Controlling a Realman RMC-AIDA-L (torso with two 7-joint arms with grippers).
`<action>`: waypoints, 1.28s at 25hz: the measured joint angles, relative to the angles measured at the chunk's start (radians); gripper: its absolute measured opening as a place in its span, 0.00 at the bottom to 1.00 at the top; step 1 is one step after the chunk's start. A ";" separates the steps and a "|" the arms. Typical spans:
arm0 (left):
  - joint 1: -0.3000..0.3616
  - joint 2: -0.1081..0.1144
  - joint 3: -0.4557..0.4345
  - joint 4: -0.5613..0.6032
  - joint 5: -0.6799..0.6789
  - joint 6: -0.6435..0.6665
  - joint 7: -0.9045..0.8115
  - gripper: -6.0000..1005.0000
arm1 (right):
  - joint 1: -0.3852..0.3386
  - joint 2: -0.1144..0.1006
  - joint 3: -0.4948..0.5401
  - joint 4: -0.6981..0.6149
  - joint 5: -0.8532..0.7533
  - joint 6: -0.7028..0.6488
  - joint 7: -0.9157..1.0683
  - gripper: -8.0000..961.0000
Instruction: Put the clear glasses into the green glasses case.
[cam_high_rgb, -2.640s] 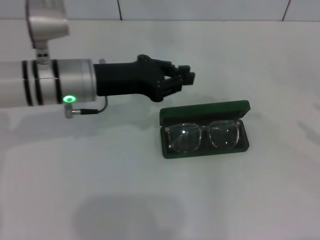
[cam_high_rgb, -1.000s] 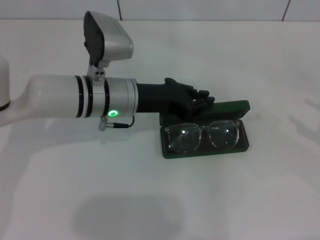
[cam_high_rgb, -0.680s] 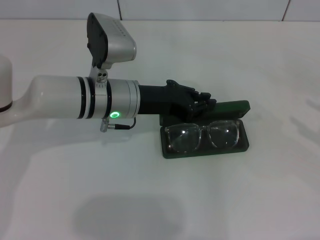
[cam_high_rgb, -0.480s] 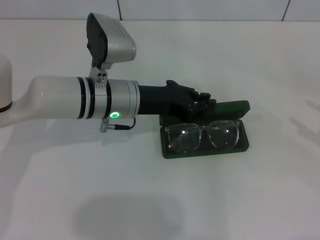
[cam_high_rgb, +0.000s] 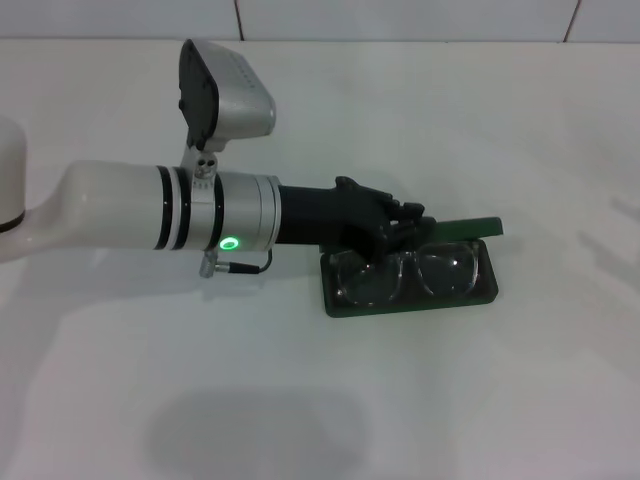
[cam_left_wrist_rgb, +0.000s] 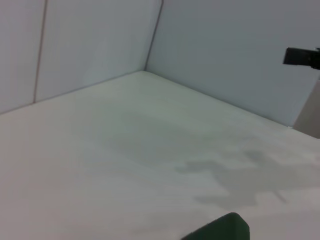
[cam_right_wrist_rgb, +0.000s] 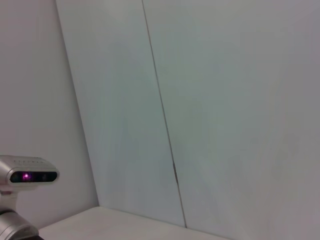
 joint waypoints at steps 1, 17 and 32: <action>0.001 0.000 0.005 0.000 0.000 0.000 -0.001 0.20 | 0.000 0.000 0.000 0.000 0.000 0.000 0.000 0.72; 0.034 -0.003 0.093 0.006 -0.029 0.002 -0.014 0.20 | -0.002 0.001 -0.004 0.000 0.000 0.000 0.000 0.72; 0.167 0.014 0.091 0.247 -0.123 0.125 -0.015 0.20 | -0.007 -0.001 -0.004 0.000 -0.016 -0.001 0.000 0.72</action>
